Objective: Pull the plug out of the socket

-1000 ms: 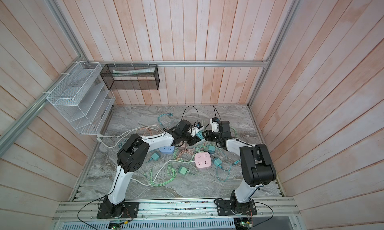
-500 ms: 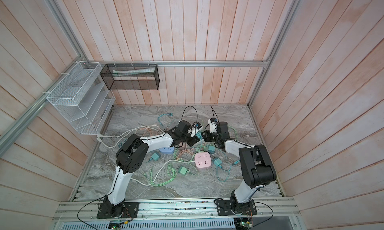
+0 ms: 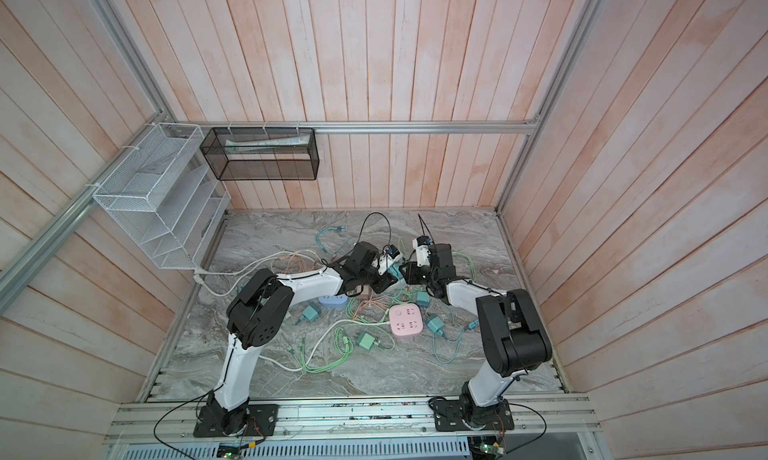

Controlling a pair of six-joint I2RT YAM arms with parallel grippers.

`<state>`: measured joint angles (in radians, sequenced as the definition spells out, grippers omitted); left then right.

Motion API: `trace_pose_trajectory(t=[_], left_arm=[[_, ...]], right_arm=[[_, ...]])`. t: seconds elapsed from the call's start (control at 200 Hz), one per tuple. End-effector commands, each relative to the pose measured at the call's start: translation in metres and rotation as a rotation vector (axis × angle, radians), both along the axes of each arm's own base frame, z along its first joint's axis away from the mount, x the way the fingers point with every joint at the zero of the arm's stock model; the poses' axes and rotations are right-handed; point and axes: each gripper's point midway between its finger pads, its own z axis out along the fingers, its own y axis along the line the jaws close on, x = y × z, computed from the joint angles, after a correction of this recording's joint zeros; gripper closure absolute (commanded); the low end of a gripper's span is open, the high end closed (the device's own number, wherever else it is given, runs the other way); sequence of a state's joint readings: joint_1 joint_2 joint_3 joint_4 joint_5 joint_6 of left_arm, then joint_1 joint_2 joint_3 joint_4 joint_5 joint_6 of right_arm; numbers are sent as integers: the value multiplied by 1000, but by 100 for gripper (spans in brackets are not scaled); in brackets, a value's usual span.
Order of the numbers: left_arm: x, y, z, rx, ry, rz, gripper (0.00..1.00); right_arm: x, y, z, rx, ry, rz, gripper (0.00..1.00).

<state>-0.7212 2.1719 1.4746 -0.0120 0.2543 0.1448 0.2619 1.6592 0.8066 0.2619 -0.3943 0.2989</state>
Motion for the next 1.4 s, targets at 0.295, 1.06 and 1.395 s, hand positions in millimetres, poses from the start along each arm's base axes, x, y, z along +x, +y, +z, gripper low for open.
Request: trace_pose_trajectory(t=[0.295, 1.06, 1.395], left_arm=[[3, -17, 45, -16, -138, -41, 88], [21, -11, 70, -97, -114, -9, 91], [4, 25, 74, -221, -69, 3, 90]], right_arm=[[-40, -19, -63, -121, 237, -17, 71], [-40, -25, -66, -149, 241, -46, 71], [-35, -19, -50, -103, 180, -29, 69]])
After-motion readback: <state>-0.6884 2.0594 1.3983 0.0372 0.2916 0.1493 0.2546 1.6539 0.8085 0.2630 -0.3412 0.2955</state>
